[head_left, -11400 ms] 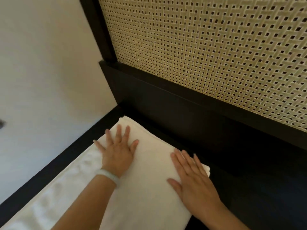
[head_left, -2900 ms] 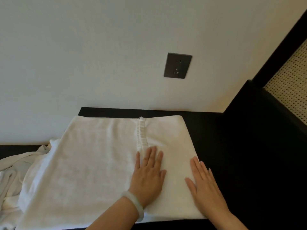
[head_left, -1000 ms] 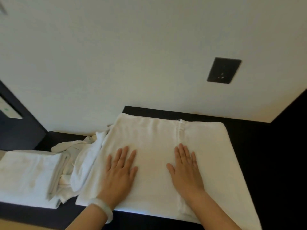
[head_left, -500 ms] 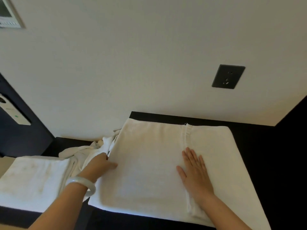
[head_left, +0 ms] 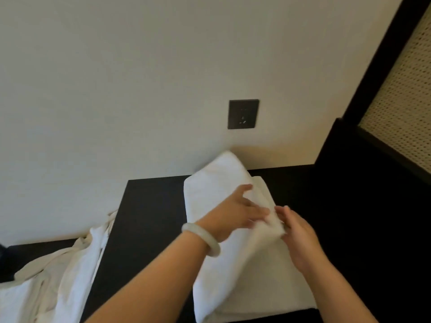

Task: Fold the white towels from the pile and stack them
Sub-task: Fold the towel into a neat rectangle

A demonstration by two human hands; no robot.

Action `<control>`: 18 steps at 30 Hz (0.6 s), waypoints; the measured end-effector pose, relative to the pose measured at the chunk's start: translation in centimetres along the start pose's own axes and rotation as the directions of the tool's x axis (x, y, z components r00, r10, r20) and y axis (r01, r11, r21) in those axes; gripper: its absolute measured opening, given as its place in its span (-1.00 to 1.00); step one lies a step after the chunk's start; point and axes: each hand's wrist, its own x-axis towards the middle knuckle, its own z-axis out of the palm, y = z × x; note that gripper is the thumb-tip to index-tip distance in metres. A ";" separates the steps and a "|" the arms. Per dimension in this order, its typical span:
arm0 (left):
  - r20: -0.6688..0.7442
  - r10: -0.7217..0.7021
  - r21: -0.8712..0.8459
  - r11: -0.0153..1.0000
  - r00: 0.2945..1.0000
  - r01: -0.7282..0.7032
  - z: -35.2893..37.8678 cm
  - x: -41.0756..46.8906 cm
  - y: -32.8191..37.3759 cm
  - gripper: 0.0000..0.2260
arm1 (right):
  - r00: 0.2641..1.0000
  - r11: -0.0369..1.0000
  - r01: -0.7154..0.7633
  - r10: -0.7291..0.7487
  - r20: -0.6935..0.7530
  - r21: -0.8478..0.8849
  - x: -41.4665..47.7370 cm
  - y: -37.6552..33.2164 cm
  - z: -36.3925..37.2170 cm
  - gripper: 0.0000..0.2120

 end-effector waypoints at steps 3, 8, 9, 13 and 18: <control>0.002 0.065 0.466 0.883 0.998 -0.058 2.2 2.0 -2.0 -0.45 | 0.992 0.961 0.004 -0.038 -0.119 -0.277 1.4 0.2 -2.9 -0.72; 0.078 0.210 0.963 0.238 0.975 -0.128 -1.1 1.6 -9.3 -0.45 | 0.996 0.709 -0.067 0.088 -0.006 -0.702 3.5 1.2 -1.9 -0.46; 0.112 0.193 0.971 0.187 0.975 -0.148 -1.4 1.2 -10.7 -0.44 | 0.997 0.646 -0.033 0.073 0.019 -0.763 3.6 1.4 -1.0 -0.51; 0.025 0.221 0.968 0.236 0.975 -0.079 -0.7 -1.2 -14.1 -0.44 | 0.986 0.463 0.158 -0.031 0.162 -0.872 3.5 1.5 2.8 -0.69; -0.245 -0.014 0.935 0.261 0.969 0.240 1.3 -4.5 -14.3 -0.30 | 0.870 0.492 0.381 0.096 0.484 -0.783 4.7 0.6 6.7 -0.58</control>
